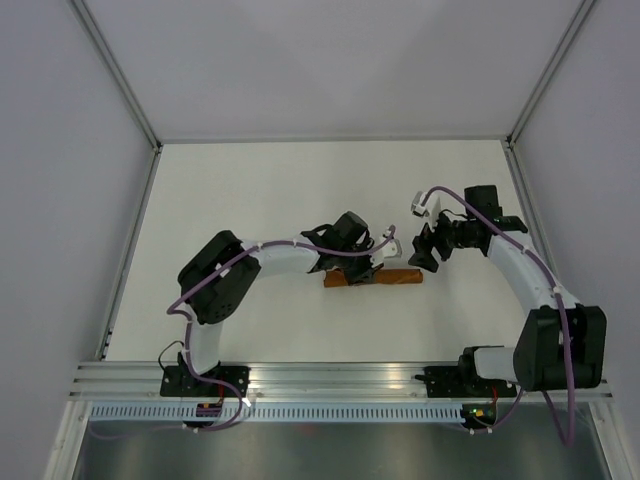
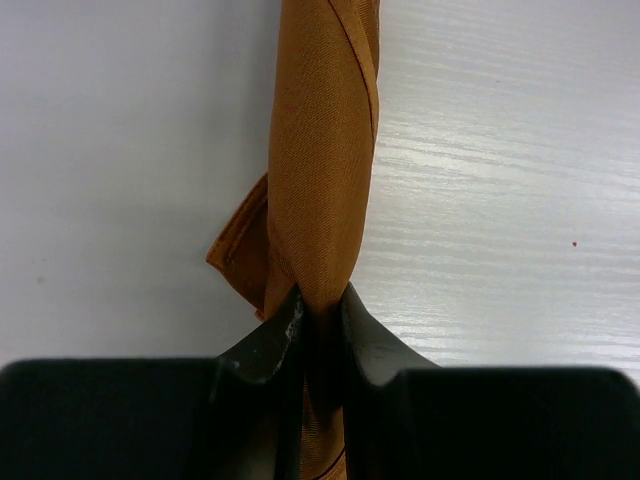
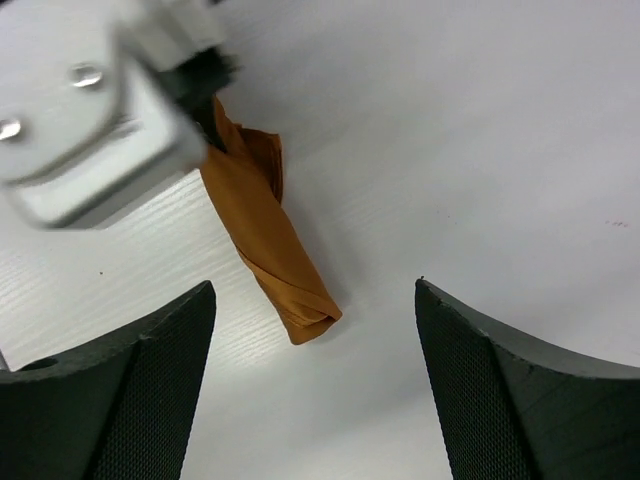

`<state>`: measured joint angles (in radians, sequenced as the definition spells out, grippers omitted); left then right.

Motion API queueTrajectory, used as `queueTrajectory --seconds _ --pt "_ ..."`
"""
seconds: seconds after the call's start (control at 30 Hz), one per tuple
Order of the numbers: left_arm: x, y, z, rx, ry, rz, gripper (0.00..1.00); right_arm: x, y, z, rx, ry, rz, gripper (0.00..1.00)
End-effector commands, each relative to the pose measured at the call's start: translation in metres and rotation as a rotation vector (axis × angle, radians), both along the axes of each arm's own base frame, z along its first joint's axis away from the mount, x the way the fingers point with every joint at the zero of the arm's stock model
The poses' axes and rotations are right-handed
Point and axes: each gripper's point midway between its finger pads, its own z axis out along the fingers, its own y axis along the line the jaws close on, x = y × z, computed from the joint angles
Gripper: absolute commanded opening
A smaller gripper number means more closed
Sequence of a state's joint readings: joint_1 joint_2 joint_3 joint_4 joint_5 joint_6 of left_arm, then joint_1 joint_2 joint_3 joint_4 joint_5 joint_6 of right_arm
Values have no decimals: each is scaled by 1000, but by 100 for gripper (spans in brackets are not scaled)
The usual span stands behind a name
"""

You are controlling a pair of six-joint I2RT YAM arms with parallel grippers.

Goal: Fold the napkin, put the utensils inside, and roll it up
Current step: Roll the napkin with the utensil

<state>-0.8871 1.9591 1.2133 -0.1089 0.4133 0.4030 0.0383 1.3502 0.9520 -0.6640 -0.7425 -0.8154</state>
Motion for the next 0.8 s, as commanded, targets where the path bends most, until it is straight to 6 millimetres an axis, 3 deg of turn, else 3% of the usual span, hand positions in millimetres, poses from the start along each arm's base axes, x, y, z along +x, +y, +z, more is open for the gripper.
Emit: queueTrajectory --seconds 0.0,0.07,0.3,0.53,0.77 --pt "-49 34 -48 167 338 1 8 -11 9 22 55 -168 75 85" --pt "-56 35 -49 175 397 -10 8 -18 11 29 55 -229 88 85" --pt "-64 34 -58 206 552 -15 8 -42 16 -5 -38 -267 144 85" --pt "-66 36 -61 215 618 -5 8 -47 35 -36 -151 -351 185 85" --pt "-66 34 -59 208 660 -8 8 -51 51 -59 -188 -293 246 84"
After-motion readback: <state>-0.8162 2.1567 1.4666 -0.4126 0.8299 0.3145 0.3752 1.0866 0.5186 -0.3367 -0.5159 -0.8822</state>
